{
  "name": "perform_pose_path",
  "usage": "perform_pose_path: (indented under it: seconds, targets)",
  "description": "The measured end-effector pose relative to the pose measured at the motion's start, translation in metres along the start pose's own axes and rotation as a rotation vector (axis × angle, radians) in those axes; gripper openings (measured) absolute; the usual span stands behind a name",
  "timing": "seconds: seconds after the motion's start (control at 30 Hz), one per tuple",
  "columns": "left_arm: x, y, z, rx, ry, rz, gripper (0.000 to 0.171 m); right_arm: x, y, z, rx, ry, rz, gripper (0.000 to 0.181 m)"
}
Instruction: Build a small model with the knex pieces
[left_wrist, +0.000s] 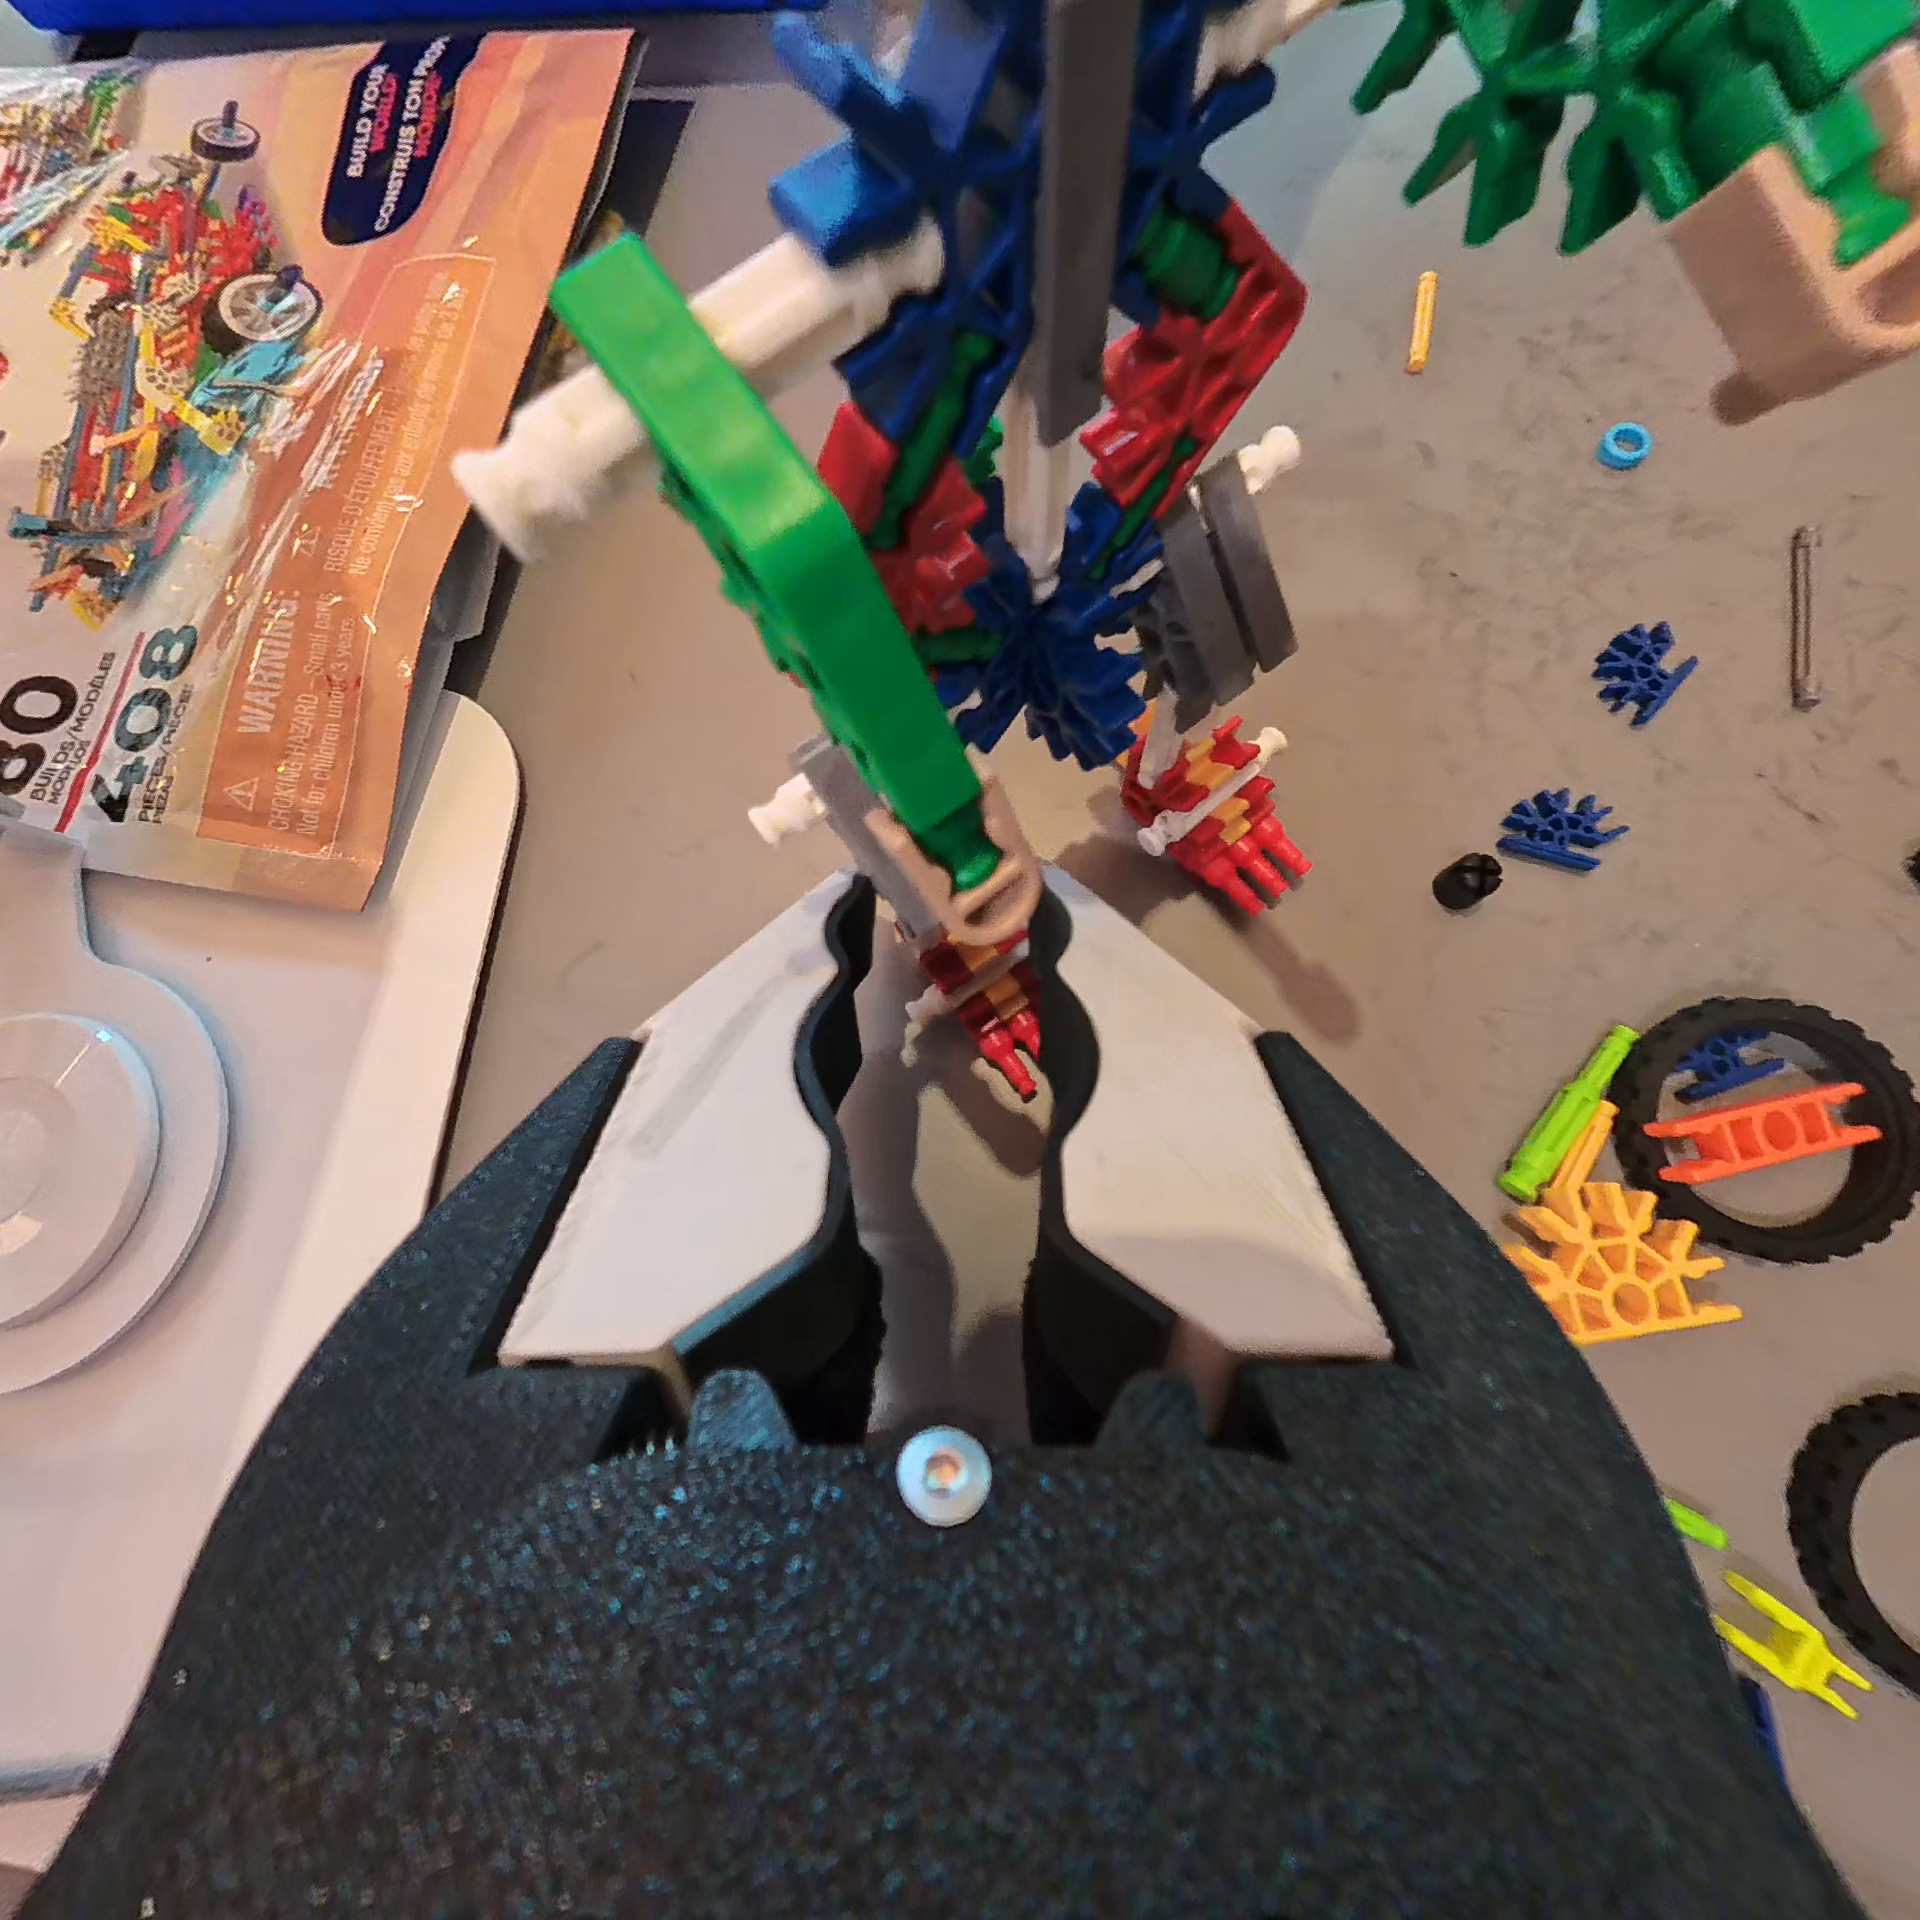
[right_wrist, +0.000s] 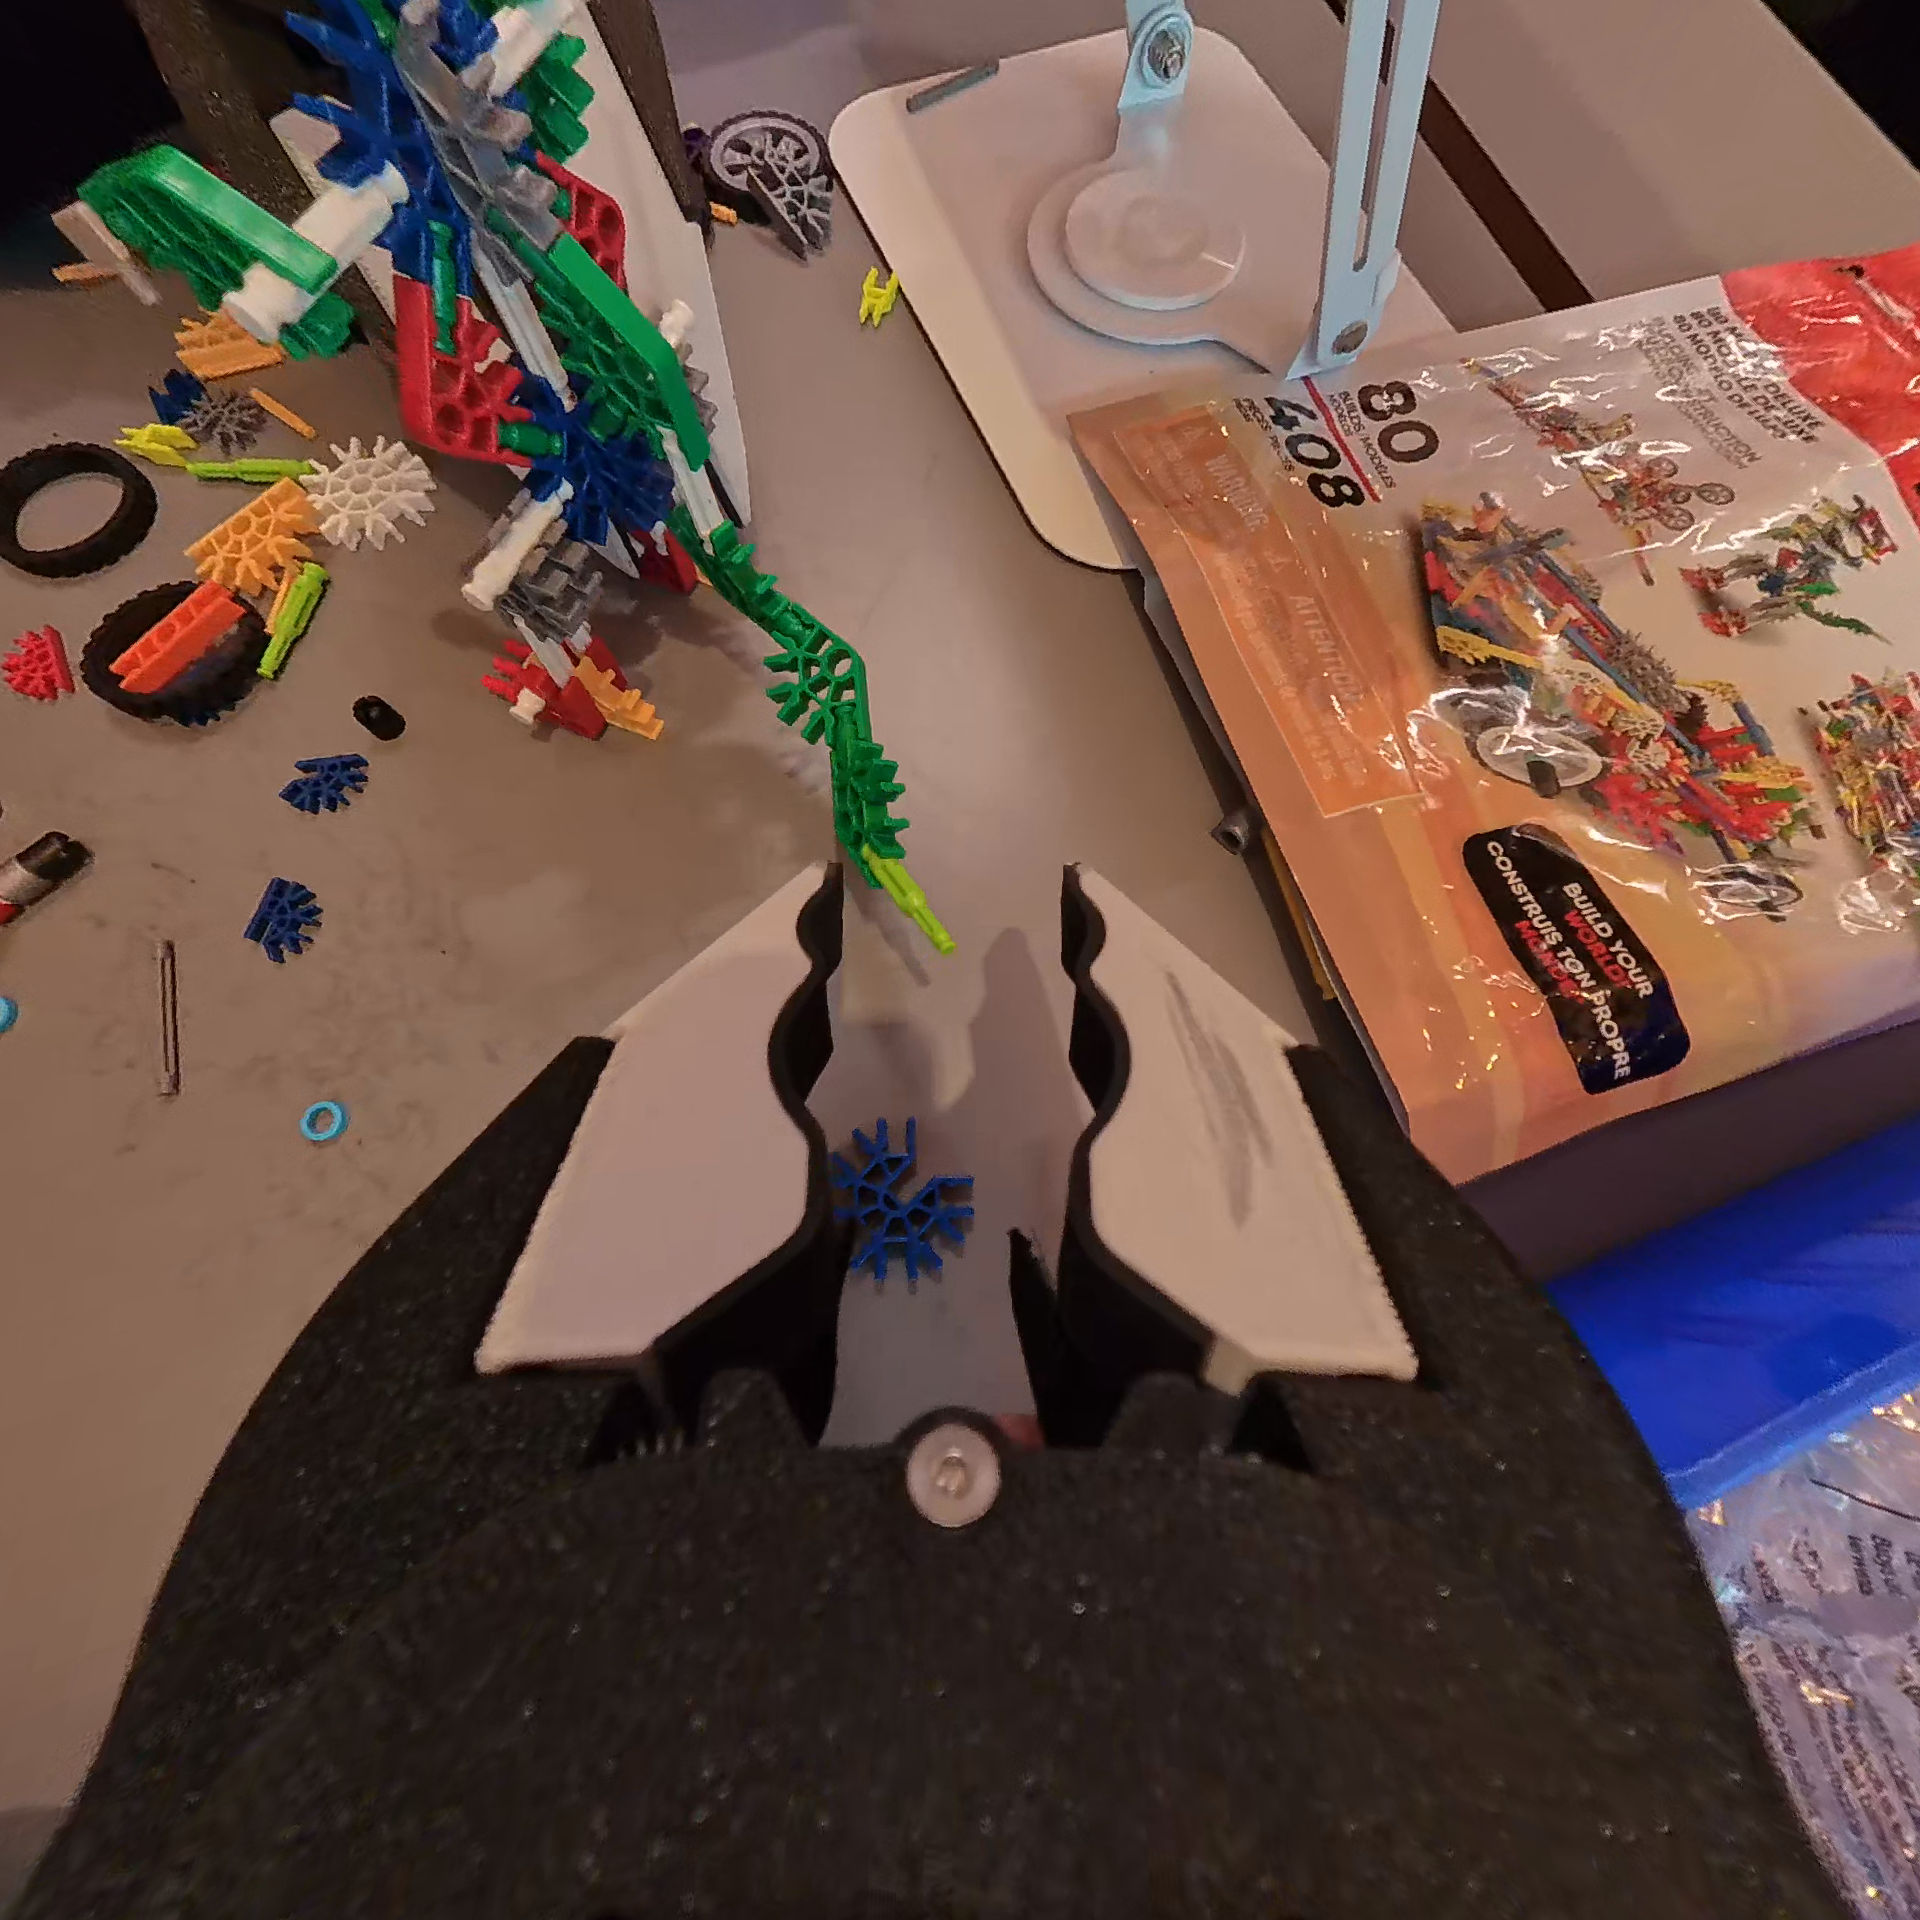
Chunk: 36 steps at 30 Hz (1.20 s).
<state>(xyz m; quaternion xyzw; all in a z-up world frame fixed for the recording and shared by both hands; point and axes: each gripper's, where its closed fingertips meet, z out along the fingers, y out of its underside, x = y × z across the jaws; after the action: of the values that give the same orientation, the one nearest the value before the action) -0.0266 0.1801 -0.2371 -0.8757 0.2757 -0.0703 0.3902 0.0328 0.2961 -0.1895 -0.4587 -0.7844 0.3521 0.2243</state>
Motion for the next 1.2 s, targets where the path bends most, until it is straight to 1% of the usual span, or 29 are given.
perform_pose_path:
  seconds: [0.07,0.2,0.53,0.6,0.7,0.77,0.83,1.0,1.07,1.1,1.13,1.2]
  targets:
    - [0.003,0.001,-0.001,-0.009,0.018,-0.007,0.027,-0.001,-0.003,0.000,0.007,0.002,-0.009,0.041]
    - [0.009,0.003,-0.005,-0.046,0.048,-0.018,0.038,-0.009,-0.007,0.000,0.009,-0.011,-0.044,0.041]
    - [0.012,0.006,-0.009,-0.065,0.061,-0.012,0.037,-0.035,-0.022,0.008,0.013,-0.066,-0.123,0.041]
    - [0.014,0.008,-0.010,-0.071,0.074,-0.015,0.035,-0.043,-0.032,0.012,0.034,-0.074,-0.152,0.041]
    - [0.014,0.008,-0.010,-0.072,0.068,-0.012,0.036,-0.064,-0.049,0.017,0.078,-0.128,-0.178,0.041]
    - [0.013,0.008,-0.009,-0.074,0.064,-0.015,0.037,-0.075,-0.046,0.025,0.042,-0.150,-0.203,0.042]
    - [0.015,0.008,-0.007,-0.075,0.071,-0.018,0.036,-0.079,-0.039,0.034,-0.014,-0.151,-0.219,0.042]
    - [0.021,0.010,0.000,-0.099,0.085,-0.017,0.037,-0.093,-0.026,0.060,-0.103,-0.188,-0.237,0.041]
    - [0.022,0.011,0.003,-0.111,0.088,-0.021,0.037,-0.087,-0.026,0.065,-0.112,-0.147,-0.239,0.035]
    - [0.023,0.012,0.004,-0.114,0.088,-0.021,0.037,-0.084,-0.027,0.066,-0.108,-0.137,-0.231,0.034]
    - [0.023,0.012,0.005,-0.113,0.087,-0.021,0.036,-0.084,-0.028,0.067,-0.101,-0.140,-0.226,0.034]
    - [0.023,0.011,0.006,-0.112,0.087,-0.024,0.036,-0.082,-0.029,0.068,-0.090,-0.127,-0.233,0.028]
